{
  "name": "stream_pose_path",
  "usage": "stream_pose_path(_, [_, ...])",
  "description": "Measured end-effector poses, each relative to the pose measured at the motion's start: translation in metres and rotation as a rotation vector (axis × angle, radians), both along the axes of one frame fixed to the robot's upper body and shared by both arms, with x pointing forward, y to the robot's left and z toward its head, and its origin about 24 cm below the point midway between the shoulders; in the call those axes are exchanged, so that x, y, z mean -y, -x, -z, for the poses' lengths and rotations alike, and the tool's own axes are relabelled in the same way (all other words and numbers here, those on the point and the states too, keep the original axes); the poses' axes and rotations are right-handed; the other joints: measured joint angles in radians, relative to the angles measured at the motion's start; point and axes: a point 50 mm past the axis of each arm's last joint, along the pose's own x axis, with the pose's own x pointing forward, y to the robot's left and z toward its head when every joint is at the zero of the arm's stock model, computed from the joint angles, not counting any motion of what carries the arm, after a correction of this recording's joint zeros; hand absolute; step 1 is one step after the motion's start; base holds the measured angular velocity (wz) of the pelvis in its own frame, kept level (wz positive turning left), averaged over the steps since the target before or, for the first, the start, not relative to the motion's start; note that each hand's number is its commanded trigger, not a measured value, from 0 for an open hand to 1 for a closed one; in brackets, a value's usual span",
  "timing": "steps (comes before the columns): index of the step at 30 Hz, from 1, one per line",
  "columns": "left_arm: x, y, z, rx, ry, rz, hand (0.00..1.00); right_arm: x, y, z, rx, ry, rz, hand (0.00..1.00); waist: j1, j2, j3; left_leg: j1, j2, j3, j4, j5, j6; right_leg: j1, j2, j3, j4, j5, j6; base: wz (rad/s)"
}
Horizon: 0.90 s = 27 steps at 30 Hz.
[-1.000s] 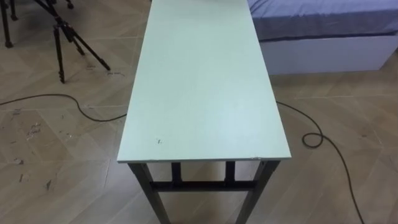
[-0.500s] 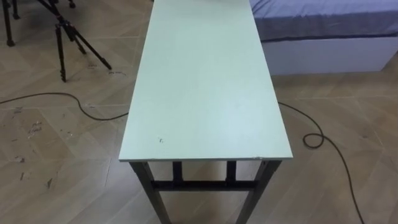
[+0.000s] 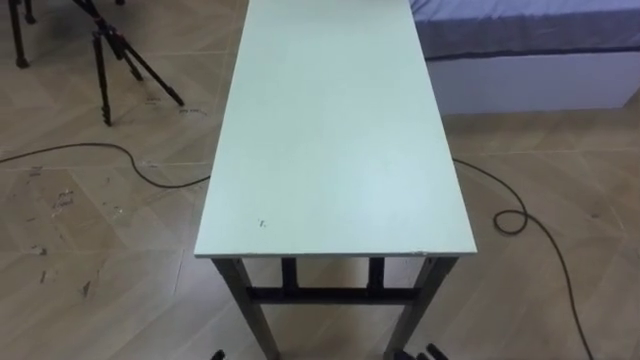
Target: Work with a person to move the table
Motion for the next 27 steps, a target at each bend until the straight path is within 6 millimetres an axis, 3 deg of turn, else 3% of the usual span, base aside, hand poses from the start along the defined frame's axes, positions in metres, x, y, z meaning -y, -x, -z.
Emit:
stream_pose_path(6, [0.026,-0.013,-0.031,0.153,0.215,-0.005,0.00,-0.032,-0.008,-0.038,0.204,-0.198,-0.051,0.00,0.013,0.006,0.0028,-0.003,-0.010,0.000,0.005,-0.003,0.006,-0.009,-0.011,-0.001,0.009,-0.008,0.013,0.02])
stream_pose_path(9, [0.037,-0.022,-0.045,0.218,0.312,-0.003,0.00,-0.041,-0.014,-0.043,0.238,-0.266,-0.059,0.00,0.012,0.008,0.0011,-0.007,-0.015,-0.004,0.008,-0.003,0.006,-0.011,-0.015,-0.001,0.011,-0.007,0.016,0.01])
stream_pose_path(21, [0.051,-0.043,-0.076,0.355,0.458,0.053,0.00,-0.047,-0.033,-0.068,0.346,-0.347,-0.135,0.00,0.007,0.013,-0.0025,-0.008,-0.018,-0.008,0.015,-0.003,0.006,-0.016,-0.019,0.006,0.028,-0.006,0.018,-0.01])
stream_pose_path(27, [0.050,-0.052,-0.081,0.367,0.472,0.078,0.00,-0.046,-0.042,-0.071,0.360,-0.331,-0.181,0.00,-0.002,0.018,0.0010,-0.008,-0.018,-0.009,0.016,-0.003,0.006,-0.014,-0.019,0.004,0.032,-0.006,0.018,0.02])
